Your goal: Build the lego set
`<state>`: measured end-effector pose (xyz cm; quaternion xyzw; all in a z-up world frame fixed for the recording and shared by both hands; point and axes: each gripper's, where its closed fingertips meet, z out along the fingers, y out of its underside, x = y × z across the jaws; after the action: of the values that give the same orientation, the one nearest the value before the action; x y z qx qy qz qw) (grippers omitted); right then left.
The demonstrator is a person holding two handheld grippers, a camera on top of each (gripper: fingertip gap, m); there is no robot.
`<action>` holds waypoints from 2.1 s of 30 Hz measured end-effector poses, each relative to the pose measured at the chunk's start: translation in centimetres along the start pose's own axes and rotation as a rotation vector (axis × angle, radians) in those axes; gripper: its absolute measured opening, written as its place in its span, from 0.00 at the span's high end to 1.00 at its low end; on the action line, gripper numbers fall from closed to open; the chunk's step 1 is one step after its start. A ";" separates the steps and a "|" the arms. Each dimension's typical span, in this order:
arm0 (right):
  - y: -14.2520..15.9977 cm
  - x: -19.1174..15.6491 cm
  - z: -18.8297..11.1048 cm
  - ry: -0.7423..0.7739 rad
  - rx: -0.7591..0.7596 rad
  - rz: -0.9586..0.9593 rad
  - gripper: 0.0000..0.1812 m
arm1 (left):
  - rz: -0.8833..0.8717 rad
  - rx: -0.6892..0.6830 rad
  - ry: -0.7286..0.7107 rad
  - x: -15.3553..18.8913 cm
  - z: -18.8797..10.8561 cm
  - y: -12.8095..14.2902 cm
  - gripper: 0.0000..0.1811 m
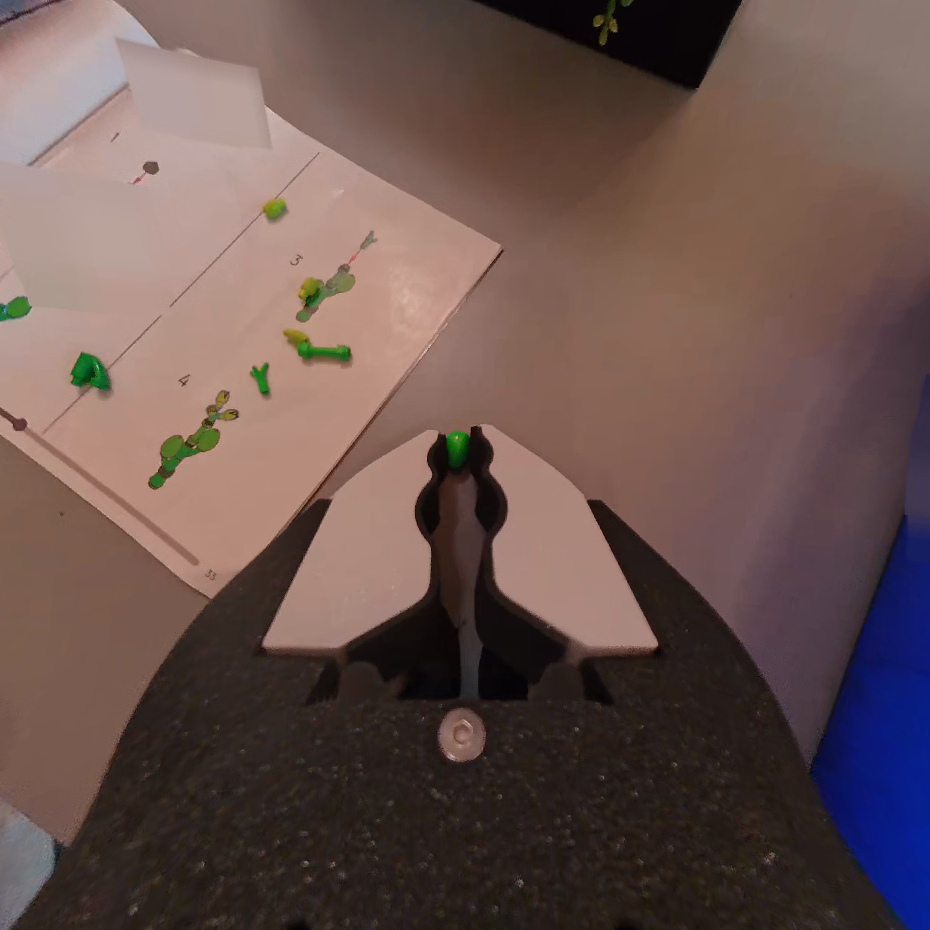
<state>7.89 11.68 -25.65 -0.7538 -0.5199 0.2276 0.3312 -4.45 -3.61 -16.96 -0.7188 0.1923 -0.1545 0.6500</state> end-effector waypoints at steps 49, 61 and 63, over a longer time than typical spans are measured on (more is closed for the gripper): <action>0.6 1.0 -3.5 -0.137 -0.497 -0.108 0.89 | -0.038 0.002 0.048 0.6 -0.3 0.0 0.97; 2.0 0.3 -2.2 -0.135 -0.612 -0.306 0.94 | -0.049 0.023 0.048 0.4 -0.5 -0.2 0.97; 0.7 -0.2 -1.8 -0.154 -0.484 -0.279 0.94 | -0.050 0.025 0.047 0.4 -0.6 -0.3 0.97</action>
<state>9.51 10.84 -24.96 -0.7128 -0.6813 0.1057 0.1291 -4.32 -4.30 -16.65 -0.7113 0.1877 -0.1899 0.6502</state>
